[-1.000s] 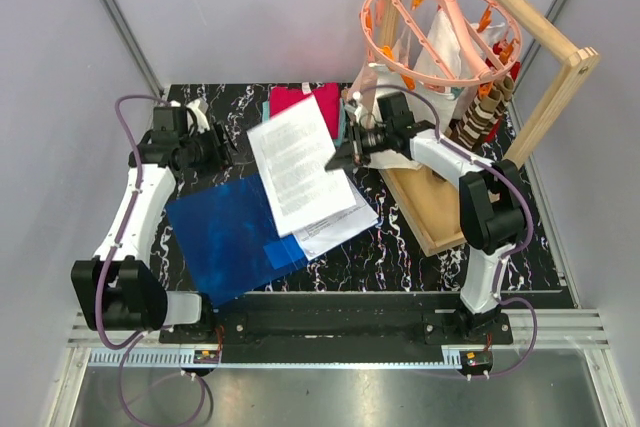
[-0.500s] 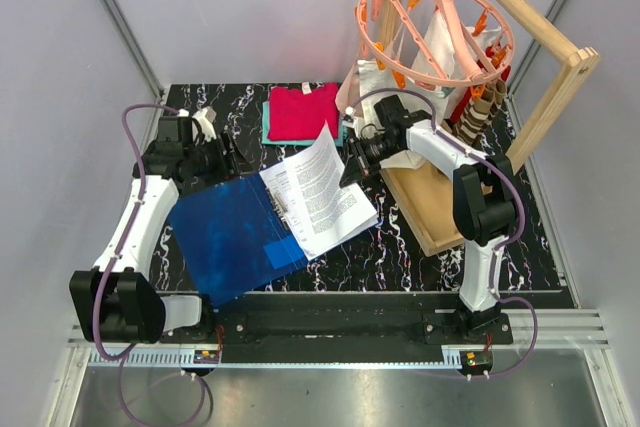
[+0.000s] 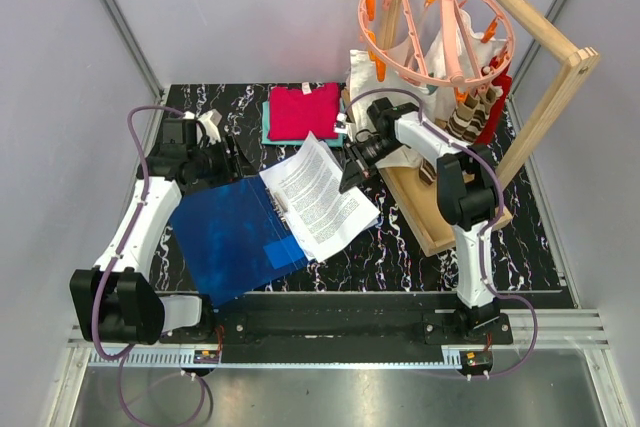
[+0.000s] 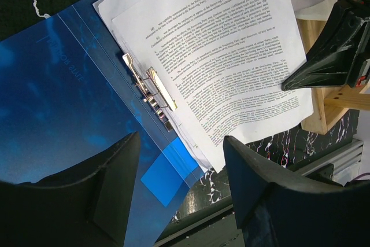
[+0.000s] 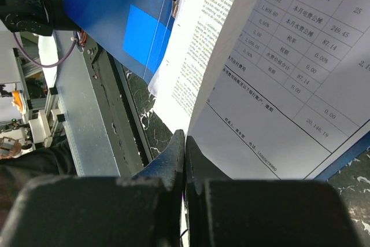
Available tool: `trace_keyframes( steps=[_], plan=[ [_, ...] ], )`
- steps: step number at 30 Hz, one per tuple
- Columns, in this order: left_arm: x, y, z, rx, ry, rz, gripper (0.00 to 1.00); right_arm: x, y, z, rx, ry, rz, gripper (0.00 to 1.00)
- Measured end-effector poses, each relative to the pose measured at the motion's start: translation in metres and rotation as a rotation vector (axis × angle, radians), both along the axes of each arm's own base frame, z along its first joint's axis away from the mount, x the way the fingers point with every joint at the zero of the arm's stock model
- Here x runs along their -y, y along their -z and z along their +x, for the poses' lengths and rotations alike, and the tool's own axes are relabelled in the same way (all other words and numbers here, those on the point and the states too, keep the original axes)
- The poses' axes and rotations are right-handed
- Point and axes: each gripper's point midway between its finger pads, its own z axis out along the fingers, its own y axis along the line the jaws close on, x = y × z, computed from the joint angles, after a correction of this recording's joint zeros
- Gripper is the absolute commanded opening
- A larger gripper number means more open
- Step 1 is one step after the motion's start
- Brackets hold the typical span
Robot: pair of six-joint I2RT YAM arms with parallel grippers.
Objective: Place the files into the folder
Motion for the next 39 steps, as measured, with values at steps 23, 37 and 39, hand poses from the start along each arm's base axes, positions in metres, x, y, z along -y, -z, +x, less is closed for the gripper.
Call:
trace_keyframes(
  steps=[23, 37, 39],
  plan=[
    [0.002, 0.008, -0.006, -0.016, 0.005, -0.001, 0.63, -0.010, 0.004, 0.016, -0.022, 0.046, 0.008, 0.02],
    [0.004, 0.009, -0.008, -0.021, 0.013, -0.006, 0.63, -0.011, 0.016, 0.015, -0.070, 0.091, -0.006, 0.36],
    [0.006, 0.010, -0.008, -0.025, 0.019, -0.008, 0.63, -0.009, 0.019, 0.016, -0.071, 0.102, -0.024, 0.46]
  ],
)
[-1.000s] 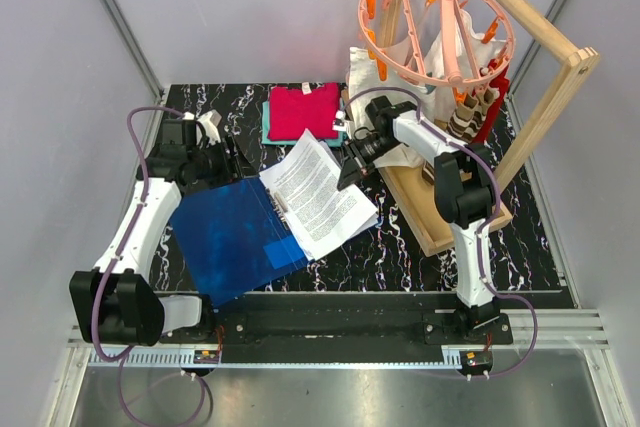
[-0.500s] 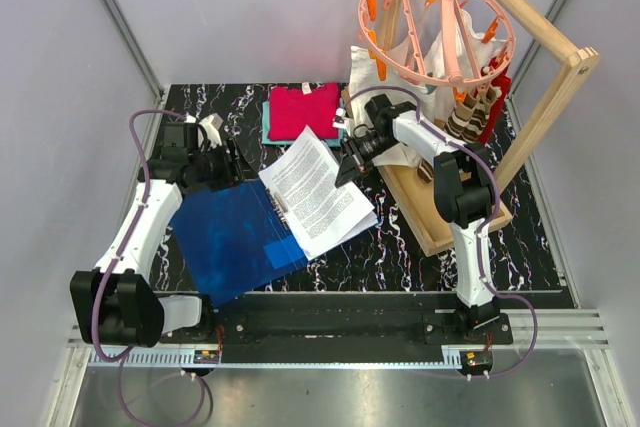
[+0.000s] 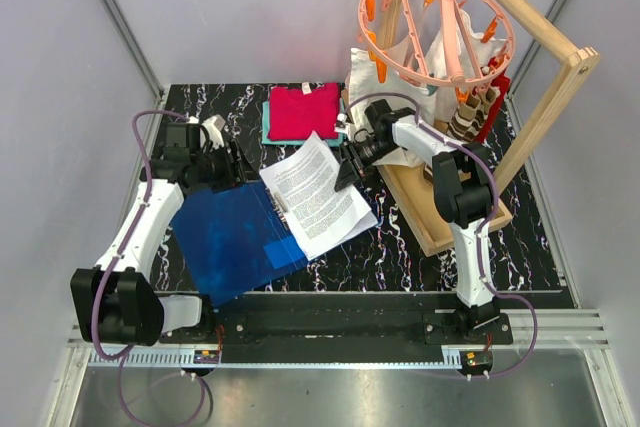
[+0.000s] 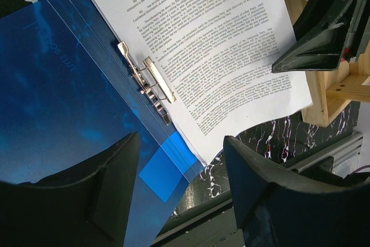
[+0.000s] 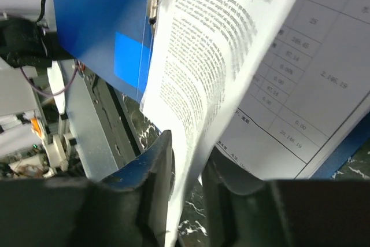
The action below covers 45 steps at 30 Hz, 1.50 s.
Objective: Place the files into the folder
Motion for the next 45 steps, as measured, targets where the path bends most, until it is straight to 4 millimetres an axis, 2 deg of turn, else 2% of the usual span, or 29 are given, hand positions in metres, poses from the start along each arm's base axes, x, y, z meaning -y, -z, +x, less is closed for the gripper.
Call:
trace_keyframes(
  steps=[1, 4, 5, 7, 8, 12, 14, 18, 21, 22, 24, 27, 28, 29, 31, 35, 39, 45],
  plan=[
    [0.001, 0.001, 0.000, -0.004, 0.004, -0.001, 0.63, 0.001, 0.001, 0.001, 0.003, 0.005, -0.009, 0.60],
    [0.003, 0.007, 0.000, -0.022, 0.010, -0.005, 0.63, 0.007, 0.008, 0.007, 0.014, 0.043, -0.079, 0.73],
    [0.003, 0.009, 0.000, -0.030, 0.012, -0.006, 0.63, 0.010, 0.010, 0.009, 0.020, 0.058, -0.110, 0.85],
    [0.004, 0.014, -0.001, -0.044, 0.014, -0.008, 0.63, 0.019, 0.012, 0.012, 0.035, 0.097, -0.199, 0.90],
    [0.004, 0.016, -0.002, -0.050, 0.012, -0.009, 0.64, 0.026, 0.011, 0.013, 0.050, 0.116, -0.246, 0.98],
    [0.004, 0.017, 0.002, -0.048, 0.009, -0.012, 0.61, 0.042, -0.011, 0.015, 0.149, 0.181, -0.363, 1.00],
    [0.006, 0.018, 0.006, -0.047, 0.006, -0.023, 0.60, 0.045, -0.026, 0.008, 0.206, 0.216, -0.403, 1.00],
    [0.012, 0.031, 0.016, -0.067, 0.002, -0.052, 0.57, 0.036, -0.044, -0.016, 0.284, 0.276, -0.418, 1.00],
    [0.017, 0.049, 0.020, -0.117, -0.004, -0.077, 0.53, 0.019, -0.043, -0.037, 0.300, 0.308, -0.402, 1.00],
    [0.019, 0.055, 0.021, -0.135, -0.009, -0.086, 0.52, 0.011, -0.040, -0.042, 0.306, 0.315, -0.391, 0.86],
    [0.021, 0.067, 0.025, -0.163, -0.020, -0.096, 0.51, -0.008, -0.032, -0.051, 0.311, 0.324, -0.359, 0.46],
    [0.023, 0.080, 0.032, -0.191, -0.036, -0.106, 0.51, -0.032, -0.027, -0.055, 0.294, 0.344, -0.300, 0.28],
    [0.023, 0.085, 0.034, -0.202, -0.041, -0.109, 0.51, -0.039, -0.027, -0.050, 0.293, 0.364, -0.274, 0.24],
    [0.024, 0.088, 0.035, -0.211, -0.046, -0.111, 0.51, -0.045, -0.026, -0.044, 0.295, 0.379, -0.253, 0.12],
    [0.024, 0.094, 0.038, -0.225, -0.055, -0.115, 0.51, -0.054, -0.020, -0.035, 0.294, 0.398, -0.232, 0.00],
    [0.024, 0.098, 0.042, -0.226, -0.072, -0.120, 0.51, -0.065, 0.006, -0.024, 0.269, 0.411, -0.242, 0.00],
    [0.023, 0.097, 0.047, -0.210, -0.090, -0.118, 0.50, -0.069, 0.034, -0.024, 0.248, 0.402, -0.288, 0.00],
    [0.018, 0.107, 0.051, -0.212, -0.144, -0.106, 0.52, -0.077, 0.052, -0.027, 0.257, 0.390, -0.325, 0.00]
  ],
)
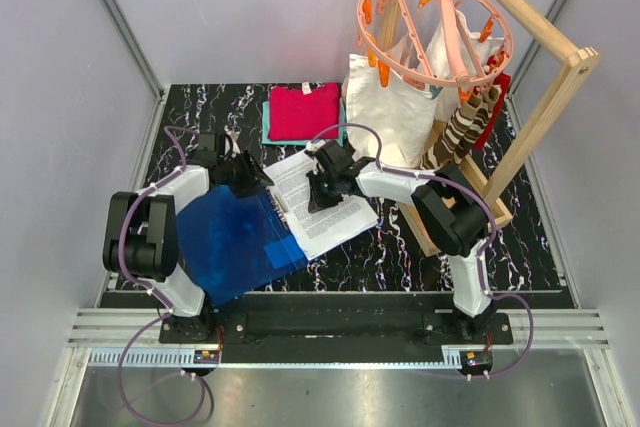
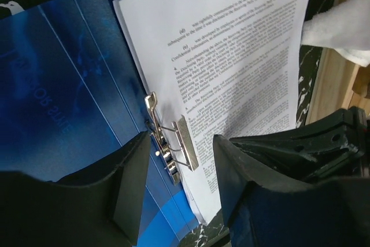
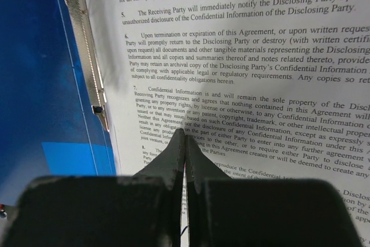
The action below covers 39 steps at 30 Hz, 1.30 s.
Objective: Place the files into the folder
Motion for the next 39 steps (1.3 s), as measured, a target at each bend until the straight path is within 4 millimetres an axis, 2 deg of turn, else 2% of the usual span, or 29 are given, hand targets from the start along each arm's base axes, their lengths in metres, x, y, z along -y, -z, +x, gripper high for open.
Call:
trace_keyframes(
  steps=[7, 12, 24, 31, 39],
  plan=[
    [-0.002, 0.027, 0.003, -0.064, -0.033, 0.007, 0.54, -0.001, 0.008, -0.002, 0.003, 0.001, -0.024, 0.00],
    [0.000, 0.039, 0.007, -0.085, -0.048, -0.002, 0.54, -0.001, 0.011, -0.002, -0.001, 0.001, -0.027, 0.00],
    [0.009, 0.036, 0.016, -0.054, -0.039, -0.043, 0.54, -0.009, 0.011, 0.000, -0.005, -0.014, -0.002, 0.00],
    [0.017, 0.034, 0.014, -0.047, -0.022, -0.051, 0.54, -0.010, 0.012, 0.001, -0.004, -0.015, 0.003, 0.00],
    [0.026, 0.019, 0.013, -0.008, 0.001, -0.056, 0.54, -0.011, 0.012, 0.001, -0.008, -0.010, 0.005, 0.00]
  ],
)
